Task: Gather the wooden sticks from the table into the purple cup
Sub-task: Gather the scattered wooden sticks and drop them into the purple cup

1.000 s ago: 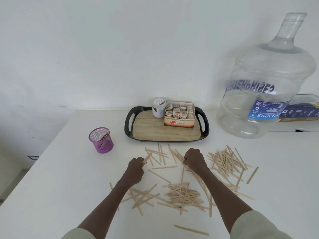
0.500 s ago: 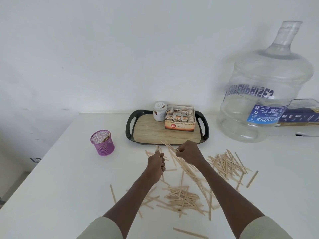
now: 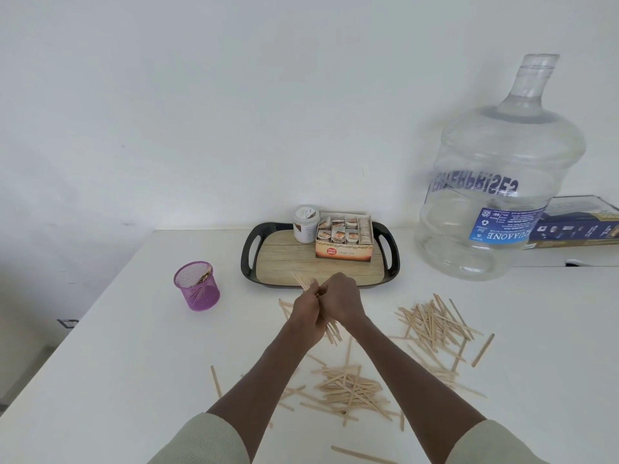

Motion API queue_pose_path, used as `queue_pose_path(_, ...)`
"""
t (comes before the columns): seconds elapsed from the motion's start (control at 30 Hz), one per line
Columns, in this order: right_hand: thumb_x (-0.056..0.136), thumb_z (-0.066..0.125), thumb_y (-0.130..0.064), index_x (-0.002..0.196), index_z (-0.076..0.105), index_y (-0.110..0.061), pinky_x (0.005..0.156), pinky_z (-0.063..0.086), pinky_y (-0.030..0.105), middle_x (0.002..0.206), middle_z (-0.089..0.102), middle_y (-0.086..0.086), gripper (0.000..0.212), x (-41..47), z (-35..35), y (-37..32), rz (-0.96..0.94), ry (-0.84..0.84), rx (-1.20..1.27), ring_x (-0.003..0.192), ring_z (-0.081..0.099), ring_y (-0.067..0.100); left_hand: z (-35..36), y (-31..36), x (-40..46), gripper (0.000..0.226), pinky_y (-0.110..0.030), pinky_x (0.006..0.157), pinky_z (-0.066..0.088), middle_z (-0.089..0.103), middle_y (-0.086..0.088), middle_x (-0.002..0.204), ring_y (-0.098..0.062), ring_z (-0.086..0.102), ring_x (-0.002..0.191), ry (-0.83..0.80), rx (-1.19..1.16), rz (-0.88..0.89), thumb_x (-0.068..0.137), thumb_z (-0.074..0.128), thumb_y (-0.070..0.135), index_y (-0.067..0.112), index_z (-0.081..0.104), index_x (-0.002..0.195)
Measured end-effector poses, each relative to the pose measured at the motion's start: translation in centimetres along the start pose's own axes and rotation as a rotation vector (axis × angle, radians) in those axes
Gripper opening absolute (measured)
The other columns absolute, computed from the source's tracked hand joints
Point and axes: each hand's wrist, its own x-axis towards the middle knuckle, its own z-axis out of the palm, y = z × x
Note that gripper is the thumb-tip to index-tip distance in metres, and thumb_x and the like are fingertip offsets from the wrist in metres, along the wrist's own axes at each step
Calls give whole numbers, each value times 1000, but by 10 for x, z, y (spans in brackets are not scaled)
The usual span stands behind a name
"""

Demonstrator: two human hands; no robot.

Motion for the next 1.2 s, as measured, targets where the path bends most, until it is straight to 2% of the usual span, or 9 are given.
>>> queue_pose_path(0.07,84,53,-7,68,66,1,43,33,24,56,53,7,22,-2,5,-2,-4,22,-57,50,46,18,0,0,-2,45,-41,112,40,67,-21,111,-28,59,120,20,8,18,108,32,26,-9,49,129)
queue_pose_path(0.2,91,53,-13,88,76,-5,63,56,32,81,73,11,24,-5,8,-2,-72,-51,-50,74,68,24,1,2,-8,36,-42,109,42,65,-21,98,-32,59,115,88,32,61,108,29,16,-11,52,116)
queue_pose_path(0.3,83,52,-2,92,79,-13,76,60,36,88,77,8,31,-12,5,-2,-132,-43,21,84,72,22,0,1,-8,34,-37,91,53,66,-20,95,-31,63,105,169,73,111,107,29,12,-10,55,113)
queue_pose_path(0.37,80,52,0,94,80,-18,76,58,27,90,78,3,36,-17,4,-2,-161,11,68,87,71,16,-1,1,-7,33,-31,73,54,67,-18,93,-27,66,93,223,70,126,107,31,13,-6,57,111)
queue_pose_path(0.47,84,62,-6,98,79,-17,77,49,12,96,78,-1,25,-22,-2,-1,-195,8,172,91,70,9,-4,4,-6,32,-29,64,50,65,-15,84,-22,64,77,302,60,167,107,31,16,1,57,96)
queue_pose_path(0.63,90,63,-24,83,78,-11,82,55,33,78,76,1,20,-29,-1,10,50,168,407,75,68,13,4,12,-4,27,-28,50,38,42,-3,63,-15,41,50,408,52,247,106,32,26,10,48,90)
queue_pose_path(0.87,102,44,-43,107,65,3,78,54,37,102,72,22,51,-38,8,19,552,-180,1323,91,68,27,29,6,-22,56,-31,53,42,42,0,54,-16,41,50,400,413,539,102,26,54,11,44,70)
queue_pose_path(1.07,102,33,-50,141,49,-10,101,48,39,130,63,8,58,-33,12,16,549,-346,1711,125,58,24,40,-1,-33,47,-32,56,43,46,-2,62,-16,45,58,267,529,719,96,47,54,13,48,73)
queue_pose_path(1.2,103,37,-41,132,57,-11,94,51,34,110,67,7,46,-35,1,3,432,-320,1877,119,60,20,46,0,-40,30,-26,58,43,53,11,56,-8,50,56,154,563,736,95,60,37,24,55,68)
